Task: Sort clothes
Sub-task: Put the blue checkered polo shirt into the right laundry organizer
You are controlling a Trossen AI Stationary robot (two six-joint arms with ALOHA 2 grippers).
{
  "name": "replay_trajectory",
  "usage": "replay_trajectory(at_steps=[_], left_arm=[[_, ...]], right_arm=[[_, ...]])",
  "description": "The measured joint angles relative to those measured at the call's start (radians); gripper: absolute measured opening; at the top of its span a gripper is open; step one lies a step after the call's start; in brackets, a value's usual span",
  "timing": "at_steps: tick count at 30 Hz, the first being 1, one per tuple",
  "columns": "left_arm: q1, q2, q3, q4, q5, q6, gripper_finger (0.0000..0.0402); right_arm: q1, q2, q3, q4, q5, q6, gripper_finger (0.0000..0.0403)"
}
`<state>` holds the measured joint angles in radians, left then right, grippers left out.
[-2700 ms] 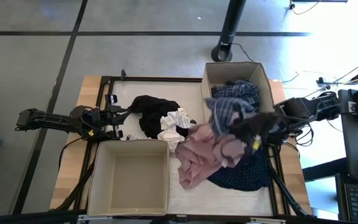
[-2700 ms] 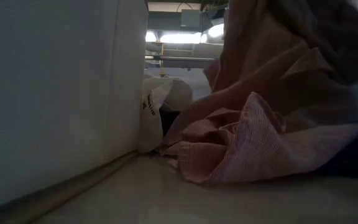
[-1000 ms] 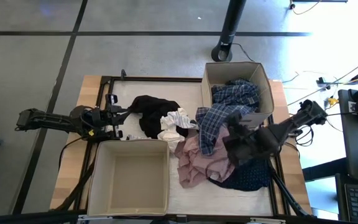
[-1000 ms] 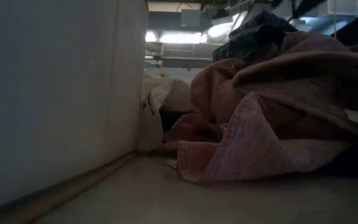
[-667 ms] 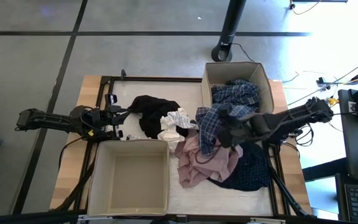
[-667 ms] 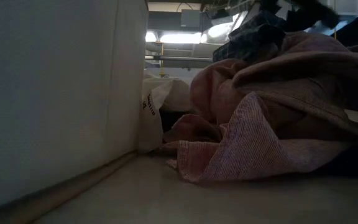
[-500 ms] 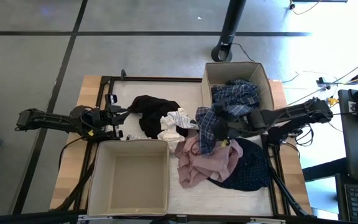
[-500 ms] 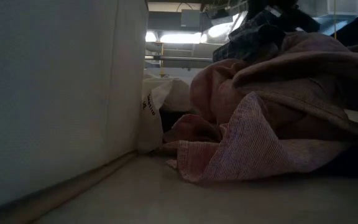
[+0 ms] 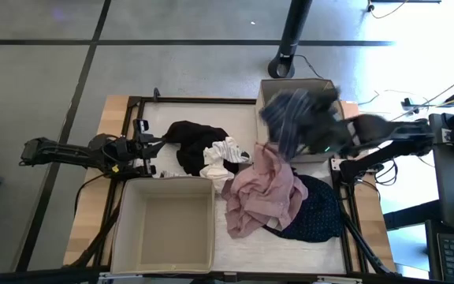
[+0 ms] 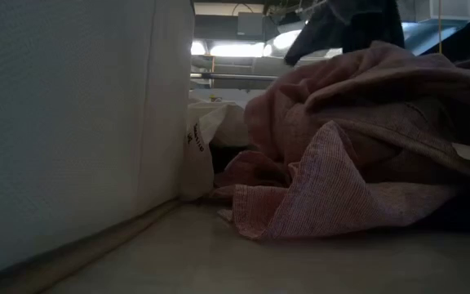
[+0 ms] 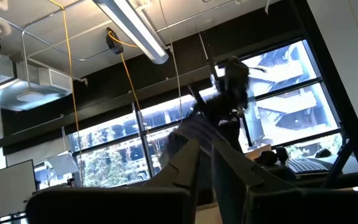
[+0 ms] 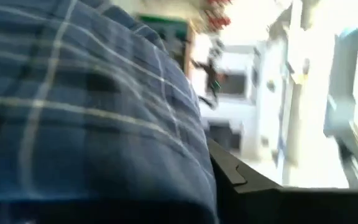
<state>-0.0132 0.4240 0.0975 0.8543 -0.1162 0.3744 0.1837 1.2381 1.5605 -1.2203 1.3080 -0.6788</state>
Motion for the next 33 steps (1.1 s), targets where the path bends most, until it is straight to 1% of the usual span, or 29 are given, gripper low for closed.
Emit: replay_trajectory(at_steps=[2,5,8,12,16,19,22,26,28,30,33], left_arm=[[0.0,0.0,0.0,0.0,0.0,0.0,0.0031],[0.0,0.0,0.0,0.0,0.0,0.0,0.0031],[0.0,0.0,0.0,0.0,0.0,0.0,0.0031],[0.0,0.0,0.0,0.0,0.0,0.0,0.0031],[0.0,0.0,0.0,0.002,0.0,0.0,0.0031],[0.0,0.0,0.0,0.002,0.0,0.0,0.0031],[0.0,0.0,0.0,0.002,0.0,0.005,0.0031],[0.0,0.0,0.0,0.002,0.0,0.026,0.0031],[0.0,0.0,0.0,0.003,0.0,0.027,0.0031],[0.0,0.0,0.0,0.003,0.0,0.027,0.0031],[0.0,0.0,0.0,0.003,0.0,0.027,0.0031]], right_arm=[[-0.036,-0.028,0.046,-0.002,0.038,-0.009,0.0007],[-0.122,-0.062,0.102,0.001,0.023,-0.006,0.0014],[-0.216,-0.088,0.113,0.003,-0.052,-0.003,0.001],[-0.345,-0.093,0.102,-0.011,-0.207,0.067,0.0005],[-0.466,-0.089,0.027,-0.001,-0.326,0.102,0.0014],[-0.542,-0.087,-0.077,0.034,-0.418,0.11,0.0013],[-0.595,-0.087,-0.184,0.091,-0.508,0.116,0.0009],[-0.637,-0.086,-0.311,0.193,-0.57,0.124,0.001],[-0.646,-0.08,-0.355,0.232,-0.585,0.125,0.0016],[-0.657,-0.068,-0.379,0.246,-0.586,0.125,0.0026],[-0.664,-0.045,-0.38,0.232,-0.609,0.125,0.0057]])
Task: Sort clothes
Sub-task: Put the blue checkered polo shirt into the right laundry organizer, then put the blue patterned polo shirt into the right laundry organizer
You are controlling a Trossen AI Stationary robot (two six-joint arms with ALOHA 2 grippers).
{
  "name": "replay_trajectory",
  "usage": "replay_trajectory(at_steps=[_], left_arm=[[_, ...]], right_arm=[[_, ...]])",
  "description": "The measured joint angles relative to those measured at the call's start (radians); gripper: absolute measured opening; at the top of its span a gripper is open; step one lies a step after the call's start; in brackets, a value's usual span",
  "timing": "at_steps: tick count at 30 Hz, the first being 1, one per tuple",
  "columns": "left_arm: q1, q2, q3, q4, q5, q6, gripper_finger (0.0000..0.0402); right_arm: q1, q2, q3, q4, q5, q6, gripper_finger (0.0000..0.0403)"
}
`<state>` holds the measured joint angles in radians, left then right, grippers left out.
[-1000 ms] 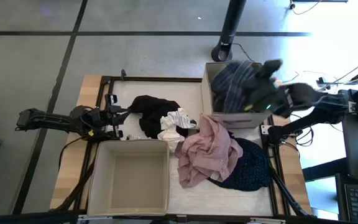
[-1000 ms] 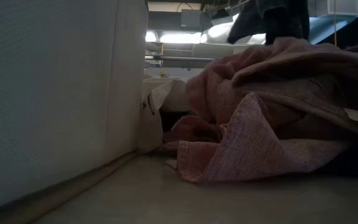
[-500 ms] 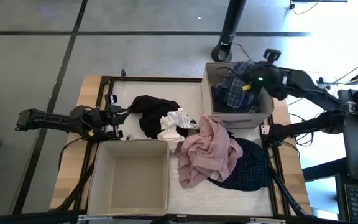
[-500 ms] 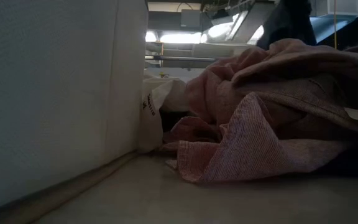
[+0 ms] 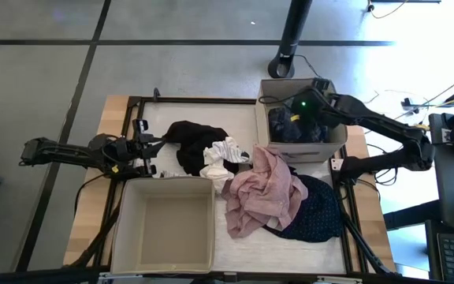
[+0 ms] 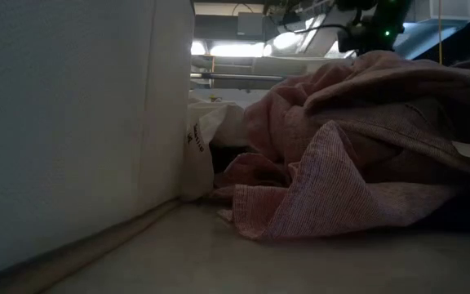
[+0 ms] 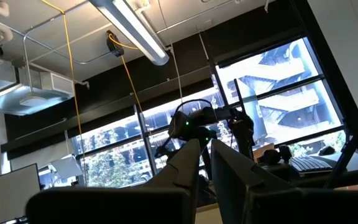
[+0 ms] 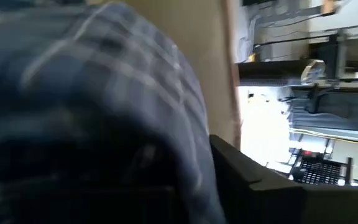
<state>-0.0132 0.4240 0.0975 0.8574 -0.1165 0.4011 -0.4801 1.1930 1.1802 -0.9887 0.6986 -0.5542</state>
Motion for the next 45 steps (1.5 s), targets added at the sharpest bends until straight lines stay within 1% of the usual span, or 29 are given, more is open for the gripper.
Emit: replay_trajectory(at_steps=[4,6,9,11,13,16,20,22,25,27,30,34,38,40,42,45], left_arm=[[0.0,0.0,0.0,0.0,0.0,-0.005,0.0031],[0.0,0.0,0.0,0.0,0.0,-0.005,0.0031],[0.0,0.0,0.0,0.0,0.0,-0.005,0.0031],[0.0,0.0,0.0,0.0,0.0,-0.006,0.0031],[0.0,0.0,0.0,0.0,0.0,-0.006,0.0031],[0.0,0.0,0.0,0.0,0.0,-0.009,0.0031],[0.0,0.0,0.0,0.0,0.0,-0.009,0.0031],[0.0,0.0,0.0,0.0,0.0,-0.009,0.0031],[0.0,0.0,0.0,-0.001,0.0,-0.009,0.0031],[0.0,0.0,0.0,-0.001,0.0,-0.009,0.0031],[0.0,0.0,0.0,-0.001,0.0,-0.02,0.0031],[0.0,0.0,0.0,-0.001,0.0,-0.023,0.0031],[0.0,0.0,0.0,-0.001,0.0,-0.022,0.0031],[0.0,0.0,0.0,-0.001,0.0,-0.022,0.0031],[0.0,0.0,0.0,-0.001,0.0,-0.021,0.0031],[0.0,0.0,0.0,-0.001,0.0,-0.02,0.0031]], right_arm=[[0.003,0.018,0.047,-0.068,-0.013,-0.015,0.0122],[0.016,0.018,0.099,-0.135,-0.019,-0.014,0.0158],[0.052,0.017,0.204,-0.238,-0.028,0.038,0.0206],[0.083,0.013,0.286,-0.311,-0.057,0.083,0.023],[0.126,0.01,0.356,-0.367,-0.117,0.141,0.0247],[0.211,0.012,0.421,-0.415,-0.227,0.229,0.0263],[0.365,0.013,0.43,-0.435,-0.34,0.315,0.0265],[0.452,0.026,0.43,-0.446,-0.361,0.353,0.0263],[0.585,0.056,0.427,-0.459,-0.352,0.416,0.0259],[0.66,0.073,0.401,-0.459,-0.331,0.446,0.0258],[0.747,0.087,0.321,-0.467,-0.324,0.486,0.0257],[0.831,0.088,0.15,-0.47,-0.322,0.569,0.0257],[0.87,0.088,-0.039,-0.434,-0.341,0.634,0.0257],[0.875,0.088,-0.129,-0.345,-0.362,0.63,0.0257],[0.874,0.088,-0.207,-0.221,-0.389,0.604,0.0257],[0.873,0.089,-0.303,0.018,-0.412,0.536,0.0257]])
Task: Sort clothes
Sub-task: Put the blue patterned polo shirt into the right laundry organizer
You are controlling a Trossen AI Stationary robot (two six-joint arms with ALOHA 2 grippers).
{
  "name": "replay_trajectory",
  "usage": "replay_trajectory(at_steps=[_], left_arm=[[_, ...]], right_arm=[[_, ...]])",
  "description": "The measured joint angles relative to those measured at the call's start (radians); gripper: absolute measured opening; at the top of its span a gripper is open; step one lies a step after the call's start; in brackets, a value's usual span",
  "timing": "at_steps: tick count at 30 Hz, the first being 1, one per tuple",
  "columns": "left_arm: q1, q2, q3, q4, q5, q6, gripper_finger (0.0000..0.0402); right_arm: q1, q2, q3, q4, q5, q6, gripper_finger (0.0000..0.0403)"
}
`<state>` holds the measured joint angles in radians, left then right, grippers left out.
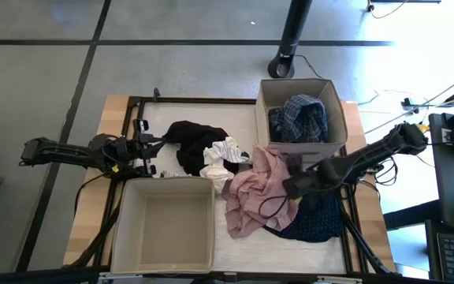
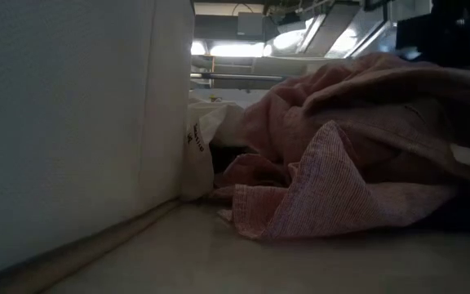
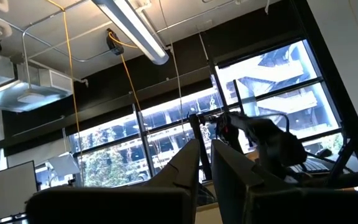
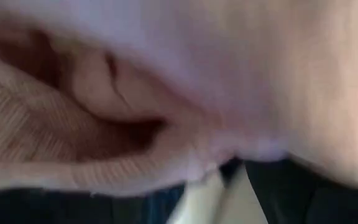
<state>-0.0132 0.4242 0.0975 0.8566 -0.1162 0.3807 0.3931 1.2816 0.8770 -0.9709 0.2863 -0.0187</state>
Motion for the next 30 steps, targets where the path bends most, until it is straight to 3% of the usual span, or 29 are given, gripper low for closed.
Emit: replay_trajectory(at_steps=[4,9,13,15,18,21,24,30], left_arm=[[0.0,0.0,0.0,0.0,0.0,0.001,0.0031],[0.0,0.0,0.0,0.0,0.0,0.001,0.0031],[0.0,0.0,0.0,0.0,0.0,-0.009,0.0031],[0.0,0.0,0.0,-0.001,0.0,-0.011,0.0031],[0.0,0.0,0.0,-0.003,0.0,-0.01,0.0031],[0.0,0.0,0.0,-0.002,0.0,-0.01,0.0031],[0.0,0.0,0.0,-0.002,0.0,-0.007,0.0031],[0.0,0.0,0.0,-0.001,0.0,-0.016,0.0031]], right_arm=[[-0.001,0.0,-0.074,0.294,0.029,-0.098,0.0257],[-0.017,0.027,-0.1,0.576,0.175,-0.211,0.0257],[-0.049,0.066,-0.092,0.719,0.131,-0.312,0.0257],[-0.056,0.073,-0.047,0.66,0.092,-0.33,0.0257],[-0.051,0.069,0.085,0.4,0.077,-0.292,0.0257],[-0.018,0.069,0.253,0.094,0.05,-0.175,0.0257],[0.029,0.069,0.372,-0.094,-0.009,-0.029,0.0257],[0.174,0.068,0.392,-0.272,-0.043,0.284,0.0257]])
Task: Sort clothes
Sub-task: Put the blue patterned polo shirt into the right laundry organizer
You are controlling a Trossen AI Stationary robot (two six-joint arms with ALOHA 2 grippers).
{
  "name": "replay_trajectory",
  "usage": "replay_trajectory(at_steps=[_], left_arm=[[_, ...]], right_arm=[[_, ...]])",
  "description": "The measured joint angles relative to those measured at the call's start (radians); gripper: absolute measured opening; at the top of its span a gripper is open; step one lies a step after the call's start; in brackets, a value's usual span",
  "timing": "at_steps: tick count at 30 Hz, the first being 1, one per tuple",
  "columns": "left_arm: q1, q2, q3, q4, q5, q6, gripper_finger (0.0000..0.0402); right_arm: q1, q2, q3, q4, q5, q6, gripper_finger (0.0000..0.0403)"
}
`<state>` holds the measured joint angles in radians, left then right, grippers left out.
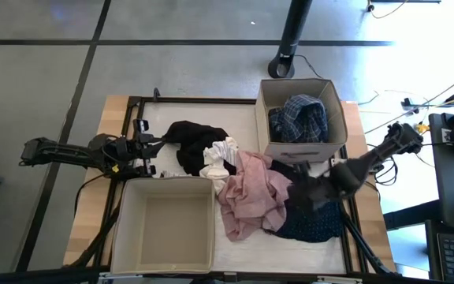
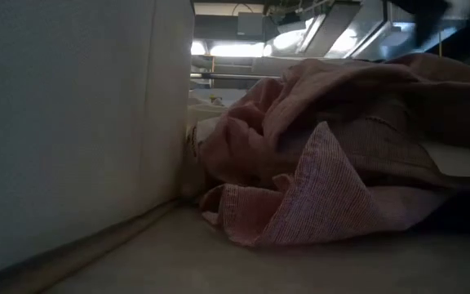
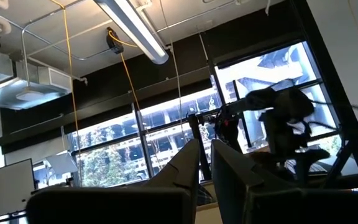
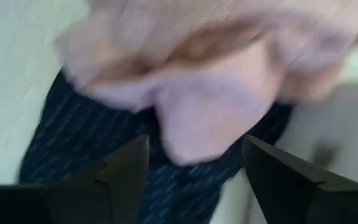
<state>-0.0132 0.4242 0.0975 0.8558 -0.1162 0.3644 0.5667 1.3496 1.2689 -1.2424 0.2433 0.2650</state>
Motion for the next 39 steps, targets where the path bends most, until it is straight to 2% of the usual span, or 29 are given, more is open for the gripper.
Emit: replay_trajectory(at_steps=[5,7,10,12,17,23,28,33,36,39], left_arm=[[0.0,0.0,0.0,0.0,0.0,0.0,0.0031],[0.0,0.0,0.0,0.0,0.0,0.002,0.0031],[0.0,0.0,0.0,0.002,0.0,0.01,0.0031],[0.0,0.0,0.0,0.002,0.0,0.01,0.0031],[0.0,0.0,0.0,0.016,0.0,0.01,0.0031],[0.0,0.0,0.0,0.023,0.0,0.018,0.0031],[0.0,0.0,0.0,0.022,0.0,0.017,0.0031],[0.0,0.0,0.0,0.022,0.0,0.017,0.0031],[0.0,0.0,0.0,0.021,0.0,0.017,0.0031],[0.0,0.0,0.0,0.021,0.0,0.017,0.0031]], right_arm=[[0.104,0.003,-0.129,0.001,-0.086,0.234,0.0257],[0.139,0.003,-0.193,0.055,-0.135,0.28,0.0257],[0.166,0.003,-0.291,0.147,-0.151,0.329,0.0257],[0.167,0.003,-0.351,0.193,-0.144,0.339,0.0257],[0.158,0.003,-0.484,0.308,-0.032,0.38,0.0257],[0.114,0.003,-0.606,0.39,0.045,0.449,0.0257],[0.063,-0.004,-0.695,0.497,-0.001,0.459,0.0256],[0.048,-0.004,-0.715,0.53,0.011,0.401,0.0253],[0.042,-0.004,-0.716,0.539,-0.005,0.383,0.0232],[0.042,-0.003,-0.716,0.546,-0.037,0.382,0.0189]])
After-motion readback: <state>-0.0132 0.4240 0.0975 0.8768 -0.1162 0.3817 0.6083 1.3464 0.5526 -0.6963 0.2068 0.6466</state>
